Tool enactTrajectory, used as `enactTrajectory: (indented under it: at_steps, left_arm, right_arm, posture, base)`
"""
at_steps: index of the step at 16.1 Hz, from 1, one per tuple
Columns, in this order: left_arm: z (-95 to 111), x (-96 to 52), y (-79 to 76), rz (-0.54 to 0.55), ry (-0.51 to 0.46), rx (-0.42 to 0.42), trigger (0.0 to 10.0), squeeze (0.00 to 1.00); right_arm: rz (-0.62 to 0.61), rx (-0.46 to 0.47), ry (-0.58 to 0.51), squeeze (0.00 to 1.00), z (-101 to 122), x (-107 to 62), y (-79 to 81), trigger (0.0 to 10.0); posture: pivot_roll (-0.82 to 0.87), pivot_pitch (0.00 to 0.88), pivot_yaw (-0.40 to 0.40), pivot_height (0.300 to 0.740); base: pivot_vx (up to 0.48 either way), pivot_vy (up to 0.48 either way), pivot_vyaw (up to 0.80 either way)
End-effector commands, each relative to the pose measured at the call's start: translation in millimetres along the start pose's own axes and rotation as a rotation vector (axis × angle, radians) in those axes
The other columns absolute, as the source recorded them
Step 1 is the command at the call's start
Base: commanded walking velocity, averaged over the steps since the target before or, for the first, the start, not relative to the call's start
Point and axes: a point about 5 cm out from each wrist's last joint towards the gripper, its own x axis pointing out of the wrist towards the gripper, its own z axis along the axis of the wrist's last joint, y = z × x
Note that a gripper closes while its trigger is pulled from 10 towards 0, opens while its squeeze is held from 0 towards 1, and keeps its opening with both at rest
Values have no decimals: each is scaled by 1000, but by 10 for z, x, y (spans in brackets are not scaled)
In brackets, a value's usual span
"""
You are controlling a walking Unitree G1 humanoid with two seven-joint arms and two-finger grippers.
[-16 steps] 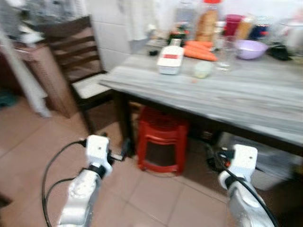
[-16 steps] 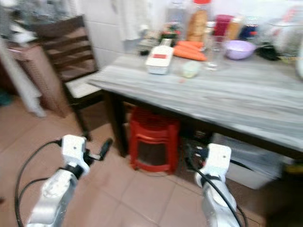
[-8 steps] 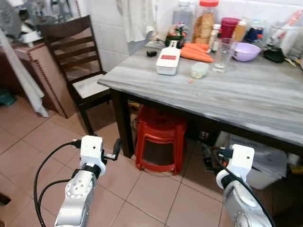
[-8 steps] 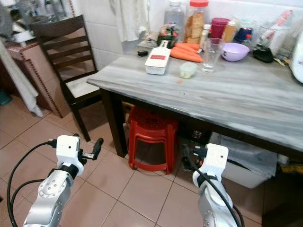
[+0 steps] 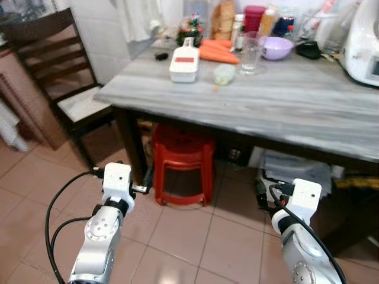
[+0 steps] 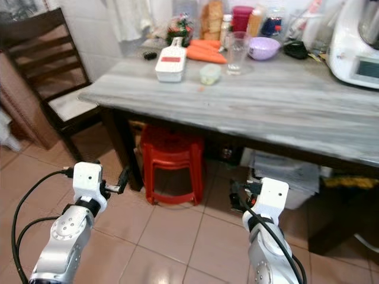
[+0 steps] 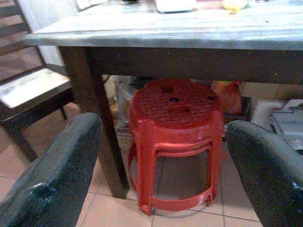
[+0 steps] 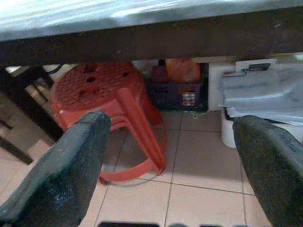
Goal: Setting the table
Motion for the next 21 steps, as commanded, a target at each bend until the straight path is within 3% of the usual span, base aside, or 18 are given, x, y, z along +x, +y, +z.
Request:
enactTrajectory:
  at_steps: [1,5,8,12,15,18,21]
  left_arm:
    - [-23,-15,39,19,18,12,10000,0]
    - [60,8,41,31,-7,7,10000,0]
    - [253,50,0,28,-66,-8,10000,0]
    - [244,47,10,18,-66,-3,10000,0]
    - [331,71,-9,-28,-112,-56,10000,0]
    - [373,50,-76,-65,-138,-58,10000,0]
    - [319,27,-89,-72,-126,-72,10000,0]
  right_arm:
    - [11,-3,-22,0,49,-7,30,10000]
    - [12,-164,-107,0,212,8,27,10000]
    - [43,-127,-179,0,319,-36,67,10000]
    - [62,-158,-197,0,319,-72,124,10000]
    - [39,-219,-281,0,431,-107,137,10000]
    - [20,-242,-307,0,452,-155,120,10000]
    - [10,-234,-292,0,408,-162,99,10000]
  posture:
    - [-20,0,20,740]
    - [-24,0,11,740]
    - [-25,0,5,740]
    - [-26,0,39,740]
    - [-31,0,44,740]
    - [-32,0,37,740]
    - [-28,0,31,740]
  base:
    - [-296,0,0]
    - [-307,0,0]
    - [-309,0,0]
    - [-305,0,0]
    - [0,0,0]
    - [0,0,0]
    - [0,-355,-713]
